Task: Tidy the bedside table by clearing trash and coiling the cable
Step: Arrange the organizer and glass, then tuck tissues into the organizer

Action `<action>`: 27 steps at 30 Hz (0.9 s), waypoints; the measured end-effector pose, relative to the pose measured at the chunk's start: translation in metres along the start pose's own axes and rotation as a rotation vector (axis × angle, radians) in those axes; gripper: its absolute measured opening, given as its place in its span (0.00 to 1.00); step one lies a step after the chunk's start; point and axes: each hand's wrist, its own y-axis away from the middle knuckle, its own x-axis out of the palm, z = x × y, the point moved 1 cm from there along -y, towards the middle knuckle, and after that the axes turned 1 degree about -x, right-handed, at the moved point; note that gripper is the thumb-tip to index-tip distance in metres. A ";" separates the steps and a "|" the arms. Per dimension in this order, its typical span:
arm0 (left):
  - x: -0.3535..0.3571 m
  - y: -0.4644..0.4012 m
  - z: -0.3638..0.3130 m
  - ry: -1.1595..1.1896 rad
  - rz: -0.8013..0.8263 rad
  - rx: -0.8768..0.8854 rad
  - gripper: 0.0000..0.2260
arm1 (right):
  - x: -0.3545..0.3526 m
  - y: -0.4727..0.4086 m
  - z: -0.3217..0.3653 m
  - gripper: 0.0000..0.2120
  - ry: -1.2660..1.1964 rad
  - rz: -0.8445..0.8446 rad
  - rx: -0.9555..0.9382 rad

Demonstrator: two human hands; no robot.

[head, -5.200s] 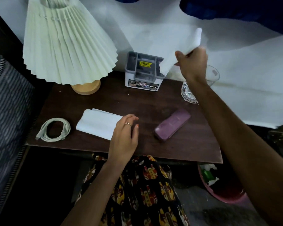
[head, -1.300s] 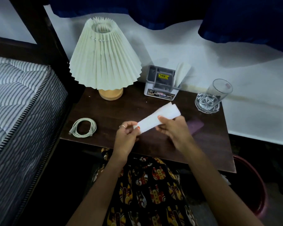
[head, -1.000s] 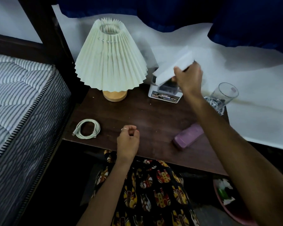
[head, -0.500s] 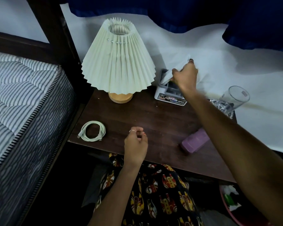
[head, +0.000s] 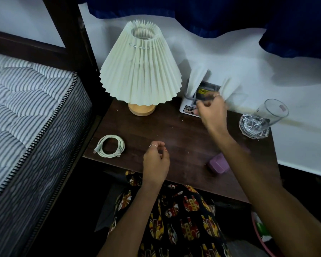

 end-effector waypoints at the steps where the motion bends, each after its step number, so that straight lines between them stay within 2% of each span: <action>1: -0.002 0.001 -0.001 -0.003 -0.011 0.017 0.07 | 0.003 0.013 -0.003 0.10 -0.015 0.039 -0.002; 4: -0.011 0.007 -0.002 -0.009 -0.070 0.084 0.08 | 0.018 0.051 -0.009 0.06 -0.033 0.190 -0.026; 8: -0.031 0.011 -0.001 -0.004 -0.197 0.149 0.08 | 0.046 0.088 -0.014 0.07 0.130 0.477 -0.146; 14: -0.064 0.022 0.002 0.028 -0.479 0.112 0.09 | 0.083 0.126 0.002 0.20 0.335 0.880 -0.396; 16: -0.073 0.024 0.004 0.080 -0.564 0.088 0.08 | 0.092 0.136 0.009 0.21 0.360 0.911 -0.448; 20: -0.085 0.018 0.012 0.226 -0.694 -0.040 0.10 | 0.114 0.144 0.017 0.22 0.411 0.853 -0.459; 27: -0.091 0.006 0.024 0.337 -0.742 -0.155 0.10 | 0.131 0.141 0.026 0.18 0.470 0.838 -0.536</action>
